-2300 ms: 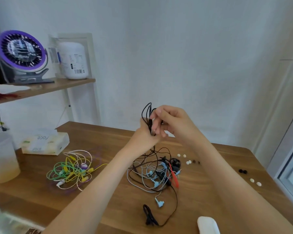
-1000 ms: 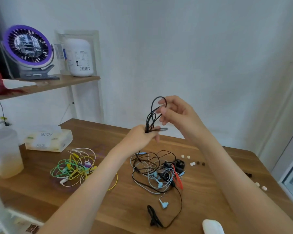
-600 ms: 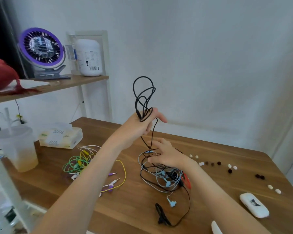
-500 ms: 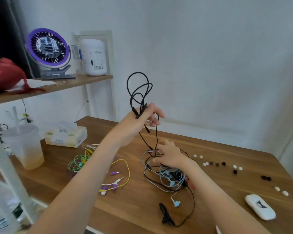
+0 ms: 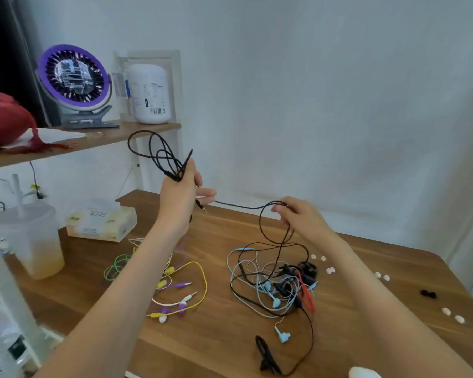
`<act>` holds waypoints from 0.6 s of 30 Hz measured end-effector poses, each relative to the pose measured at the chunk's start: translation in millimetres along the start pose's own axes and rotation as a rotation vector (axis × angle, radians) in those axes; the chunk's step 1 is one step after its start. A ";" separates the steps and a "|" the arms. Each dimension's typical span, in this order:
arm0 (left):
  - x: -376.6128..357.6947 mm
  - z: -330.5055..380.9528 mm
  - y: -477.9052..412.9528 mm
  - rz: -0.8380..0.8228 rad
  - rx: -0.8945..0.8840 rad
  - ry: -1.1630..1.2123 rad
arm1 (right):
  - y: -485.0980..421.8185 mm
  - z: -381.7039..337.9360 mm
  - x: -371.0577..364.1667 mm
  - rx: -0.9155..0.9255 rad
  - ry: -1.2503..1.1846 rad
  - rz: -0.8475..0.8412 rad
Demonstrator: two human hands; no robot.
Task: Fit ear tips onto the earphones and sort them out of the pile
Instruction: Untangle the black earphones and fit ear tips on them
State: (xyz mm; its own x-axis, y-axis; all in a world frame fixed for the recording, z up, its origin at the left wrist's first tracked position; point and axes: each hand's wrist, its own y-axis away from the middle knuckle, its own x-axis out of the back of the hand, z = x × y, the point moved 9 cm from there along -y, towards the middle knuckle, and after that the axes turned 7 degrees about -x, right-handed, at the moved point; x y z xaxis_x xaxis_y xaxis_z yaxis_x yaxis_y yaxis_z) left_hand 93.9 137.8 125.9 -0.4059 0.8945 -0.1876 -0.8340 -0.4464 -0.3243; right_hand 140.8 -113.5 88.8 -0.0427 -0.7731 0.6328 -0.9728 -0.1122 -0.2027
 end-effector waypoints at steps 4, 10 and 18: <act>-15.4 3.3 3.3 -0.145 -0.081 -0.178 | 0.4 -2.1 7.4 0.033 -0.013 -0.010; -36.9 -11.0 7.3 -0.302 -0.082 -0.271 | 14.6 -11.3 0.8 0.060 -0.127 -0.103; -84.3 -39.6 43.2 -0.527 0.116 -0.129 | 29.1 -29.7 1.4 0.063 -0.569 -0.276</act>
State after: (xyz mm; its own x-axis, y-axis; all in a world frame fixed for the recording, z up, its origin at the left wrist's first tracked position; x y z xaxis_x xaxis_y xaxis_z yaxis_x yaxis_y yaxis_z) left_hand 106.9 42.1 91.0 0.0412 0.9951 0.0902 -0.9694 0.0617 -0.2375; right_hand 105.6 -99.3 106.0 0.3520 -0.9194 0.1753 -0.9148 -0.3776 -0.1436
